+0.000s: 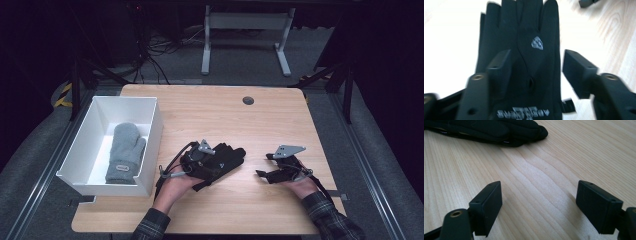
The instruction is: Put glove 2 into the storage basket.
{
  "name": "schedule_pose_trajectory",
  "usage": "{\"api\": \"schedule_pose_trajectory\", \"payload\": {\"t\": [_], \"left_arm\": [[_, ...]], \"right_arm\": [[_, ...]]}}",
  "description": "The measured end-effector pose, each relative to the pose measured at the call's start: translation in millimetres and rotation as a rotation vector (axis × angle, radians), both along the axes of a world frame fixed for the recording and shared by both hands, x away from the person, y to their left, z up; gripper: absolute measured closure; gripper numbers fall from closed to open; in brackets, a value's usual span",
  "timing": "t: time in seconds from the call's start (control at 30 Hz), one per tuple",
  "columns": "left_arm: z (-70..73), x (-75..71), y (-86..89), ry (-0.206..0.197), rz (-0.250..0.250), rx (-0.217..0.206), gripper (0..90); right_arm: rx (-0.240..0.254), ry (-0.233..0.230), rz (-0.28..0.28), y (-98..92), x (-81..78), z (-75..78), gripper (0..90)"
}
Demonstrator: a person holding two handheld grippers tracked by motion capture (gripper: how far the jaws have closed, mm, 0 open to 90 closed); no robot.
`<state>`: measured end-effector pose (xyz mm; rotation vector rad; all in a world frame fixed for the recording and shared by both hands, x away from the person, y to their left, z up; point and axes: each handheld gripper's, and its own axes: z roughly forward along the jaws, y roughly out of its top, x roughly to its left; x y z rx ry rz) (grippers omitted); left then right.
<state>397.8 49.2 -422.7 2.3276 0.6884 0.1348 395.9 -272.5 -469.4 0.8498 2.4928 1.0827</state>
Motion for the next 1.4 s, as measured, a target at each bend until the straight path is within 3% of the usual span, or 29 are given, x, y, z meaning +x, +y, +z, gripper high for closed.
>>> {"api": "schedule_pose_trajectory", "payload": {"t": [0.13,0.27,0.47,0.57,0.73,0.83,0.9,1.0,1.2,1.4], "left_arm": [[-0.3,12.1,-5.2,-0.022,0.004,0.010,25.2],[-7.2,25.5,-7.9,-0.006,0.029,0.027,17.2],[-25.8,37.4,-11.8,0.044,0.041,0.080,15.8],[-32.0,38.9,-11.8,0.069,0.038,0.075,15.8],[-31.8,38.0,-9.0,0.073,0.023,0.065,21.9],[-29.8,35.4,-7.7,0.076,-0.008,0.051,40.7],[-28.4,35.3,-6.7,0.105,-0.027,0.039,51.0],[-25.0,34.4,-5.6,0.123,-0.024,0.032,67.1],[-14.7,33.3,-3.2,0.149,0.004,0.014,70.9],[7.1,27.6,2.3,0.135,0.037,-0.009,71.3]], "right_arm": [[0.000,0.000,-0.004,0.1,0.0,0.0,21.6],[0.000,0.000,-0.009,0.3,-0.2,0.0,21.6],[0.000,0.000,-0.012,0.4,-0.5,0.0,21.6],[0.001,0.001,-0.014,0.4,-0.7,0.0,21.6],[0.001,0.002,-0.016,0.5,-1.0,0.0,21.7],[0.001,0.002,-0.016,0.5,-1.0,0.0,21.7],[0.001,0.002,-0.017,0.5,-1.1,0.0,21.7],[0.002,0.002,-0.017,0.5,-1.1,0.0,21.8],[0.003,0.003,-0.018,0.4,-1.1,0.1,22.1],[0.003,0.003,-0.019,0.4,-1.1,0.1,22.2]]}}
